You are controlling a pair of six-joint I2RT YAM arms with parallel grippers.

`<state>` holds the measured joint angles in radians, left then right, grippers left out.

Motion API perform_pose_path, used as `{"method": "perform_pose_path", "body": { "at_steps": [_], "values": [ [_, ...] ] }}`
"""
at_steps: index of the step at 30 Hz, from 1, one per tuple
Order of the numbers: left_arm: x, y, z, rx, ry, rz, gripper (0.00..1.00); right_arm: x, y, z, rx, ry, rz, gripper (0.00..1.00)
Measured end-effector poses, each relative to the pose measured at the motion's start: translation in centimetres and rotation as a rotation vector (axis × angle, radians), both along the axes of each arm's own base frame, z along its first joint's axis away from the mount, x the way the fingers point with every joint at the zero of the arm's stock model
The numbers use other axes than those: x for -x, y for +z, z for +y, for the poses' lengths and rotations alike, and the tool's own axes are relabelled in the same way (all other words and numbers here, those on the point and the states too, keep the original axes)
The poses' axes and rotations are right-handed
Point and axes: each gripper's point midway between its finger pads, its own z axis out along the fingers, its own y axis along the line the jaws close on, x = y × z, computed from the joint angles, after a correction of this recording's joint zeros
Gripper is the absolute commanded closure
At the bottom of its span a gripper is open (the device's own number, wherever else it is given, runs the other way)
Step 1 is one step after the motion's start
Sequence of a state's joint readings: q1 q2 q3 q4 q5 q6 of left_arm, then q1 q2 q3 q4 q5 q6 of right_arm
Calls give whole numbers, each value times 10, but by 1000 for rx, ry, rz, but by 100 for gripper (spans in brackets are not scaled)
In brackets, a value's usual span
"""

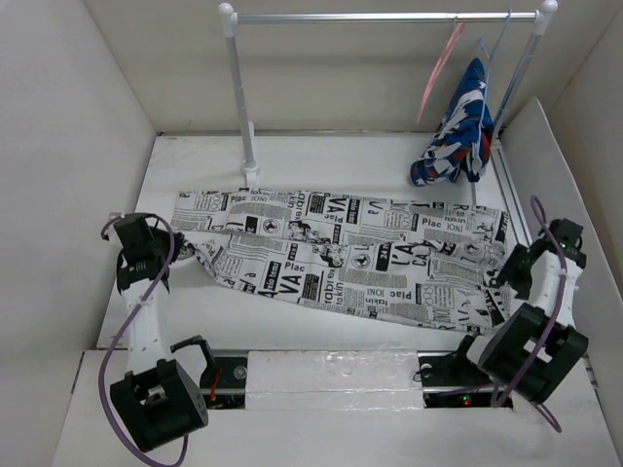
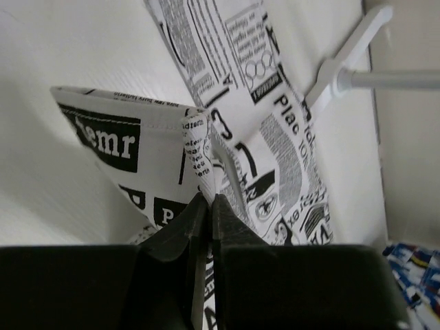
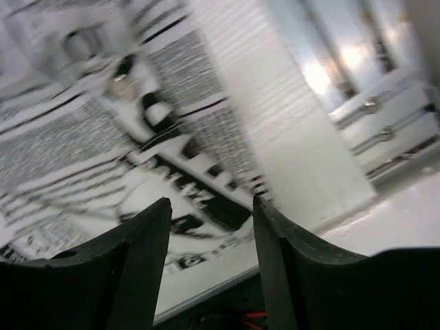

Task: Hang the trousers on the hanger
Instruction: Fold the trousers at the center of the board.

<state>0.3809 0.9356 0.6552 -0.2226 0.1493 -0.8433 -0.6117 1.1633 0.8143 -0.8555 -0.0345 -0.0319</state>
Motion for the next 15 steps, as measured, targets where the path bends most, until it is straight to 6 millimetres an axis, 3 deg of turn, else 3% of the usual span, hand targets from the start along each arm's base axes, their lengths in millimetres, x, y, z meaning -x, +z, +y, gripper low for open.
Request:
{"method": "perform_pose_path", "body": {
  "at_steps": [2,4,9,12,13,15],
  "values": [
    [3,-6,-13,1,-51,30,100,4,-3,-23,28,-105,-10,36],
    [4,-10,-24,-5,-97,47,100,-5,-10,-32,7,-134,-51,33],
    [3,-16,-31,-4,-140,84,100,-37,-55,-20,-175,-29,-56,33],
    [2,-15,-31,-4,-145,84,100,-51,-56,-25,-175,21,-84,37],
    [2,-15,-31,-5,-145,83,100,-51,-56,-25,-172,29,-83,43],
    [1,-14,-30,-7,-146,82,100,-51,-58,-28,-169,47,-81,71]
  ]
}}
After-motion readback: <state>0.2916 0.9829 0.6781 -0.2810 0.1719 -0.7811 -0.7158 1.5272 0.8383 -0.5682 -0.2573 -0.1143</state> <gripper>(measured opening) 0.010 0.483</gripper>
